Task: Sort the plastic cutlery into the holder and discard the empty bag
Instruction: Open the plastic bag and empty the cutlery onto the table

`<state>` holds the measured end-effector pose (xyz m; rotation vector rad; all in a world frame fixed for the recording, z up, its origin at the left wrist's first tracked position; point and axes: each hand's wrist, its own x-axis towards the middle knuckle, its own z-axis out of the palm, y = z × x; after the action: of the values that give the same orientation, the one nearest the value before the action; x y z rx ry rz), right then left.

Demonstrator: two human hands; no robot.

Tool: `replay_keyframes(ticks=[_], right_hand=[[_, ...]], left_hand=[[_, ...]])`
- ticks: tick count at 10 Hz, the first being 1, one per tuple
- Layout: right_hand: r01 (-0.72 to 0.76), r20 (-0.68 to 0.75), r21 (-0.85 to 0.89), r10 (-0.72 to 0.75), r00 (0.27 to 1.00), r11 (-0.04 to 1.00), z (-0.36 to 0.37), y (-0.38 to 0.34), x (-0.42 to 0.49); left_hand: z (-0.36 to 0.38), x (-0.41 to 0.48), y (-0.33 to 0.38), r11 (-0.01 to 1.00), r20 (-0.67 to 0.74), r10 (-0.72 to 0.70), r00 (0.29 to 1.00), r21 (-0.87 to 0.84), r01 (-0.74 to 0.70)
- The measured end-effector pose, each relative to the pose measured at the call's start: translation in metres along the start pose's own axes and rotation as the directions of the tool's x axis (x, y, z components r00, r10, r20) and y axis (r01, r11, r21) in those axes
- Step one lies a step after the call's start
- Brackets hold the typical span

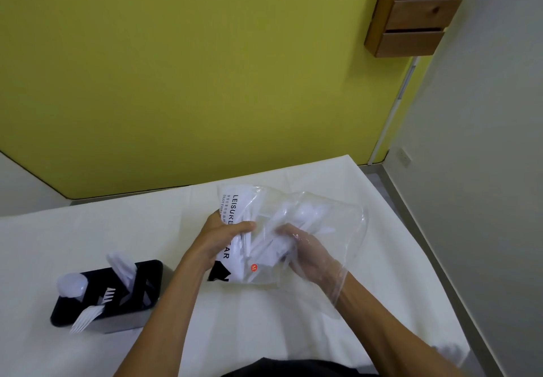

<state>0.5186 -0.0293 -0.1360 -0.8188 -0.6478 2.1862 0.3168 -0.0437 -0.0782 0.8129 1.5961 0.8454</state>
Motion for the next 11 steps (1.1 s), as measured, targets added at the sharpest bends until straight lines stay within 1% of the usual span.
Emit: replay_keyframes(ticks=[1, 2, 3, 4, 5, 6, 7, 8, 9, 10, 11], right_hand=[[-0.047, 0.003, 0.074, 0.047, 0.999, 0.996, -0.002, 0.004, 0.008], [-0.071, -0.019, 0.093, 0.073, 0.997, 0.993, -0.007, 0.013, 0.019], [-0.125, -0.143, 0.067, 0.133, 0.981, 0.990, -0.001, 0.012, 0.010], [-0.120, -0.313, -0.127, 0.075, 0.947, 0.985, -0.006, 0.007, 0.008], [-0.166, -0.347, -0.109, 0.119, 0.930, 0.980, -0.011, 0.002, 0.007], [-0.202, -0.321, -0.059, 0.173, 0.931, 0.978, -0.006, -0.001, 0.007], [-0.207, -0.250, -0.034, 0.192, 0.949, 0.978, 0.006, -0.009, 0.001], [-0.217, -0.192, -0.022, 0.209, 0.959, 0.976, 0.002, -0.008, 0.002], [-0.329, -0.230, -0.246, 0.275, 0.934, 0.912, -0.012, 0.003, 0.036], [-0.654, -0.774, -0.502, 0.044, 0.632, 0.566, -0.007, 0.021, 0.035], [-0.105, -0.109, -0.010, 0.103, 0.989, 0.994, 0.005, -0.024, -0.009]], left_hand=[[0.012, -0.003, 0.000, 0.999, 0.053, -0.007, 0.999, 0.049, 0.005], [0.020, -0.004, -0.003, 0.994, 0.052, -0.014, 0.999, 0.110, 0.008], [0.017, -0.003, -0.002, 0.990, 0.023, -0.021, 1.000, 0.143, 0.018], [0.005, 0.004, -0.001, 0.990, -0.043, -0.028, 0.999, 0.138, 0.034], [0.000, 0.009, 0.000, 0.987, -0.071, -0.034, 0.997, 0.157, 0.045], [0.011, 0.009, 0.000, 0.987, -0.037, -0.038, 0.999, 0.157, 0.044], [0.031, 0.005, -0.003, 0.988, 0.041, -0.039, 0.998, 0.151, 0.032], [0.040, 0.005, -0.011, 0.987, 0.060, -0.048, 0.997, 0.153, 0.038], [0.036, 0.006, -0.011, 0.983, 0.064, -0.046, 0.997, 0.180, 0.033], [0.019, 0.011, -0.005, 0.981, 0.029, -0.052, 0.998, 0.189, 0.045], [0.001, 0.017, 0.003, 0.974, 0.029, -0.041, 0.999, 0.225, 0.033]])
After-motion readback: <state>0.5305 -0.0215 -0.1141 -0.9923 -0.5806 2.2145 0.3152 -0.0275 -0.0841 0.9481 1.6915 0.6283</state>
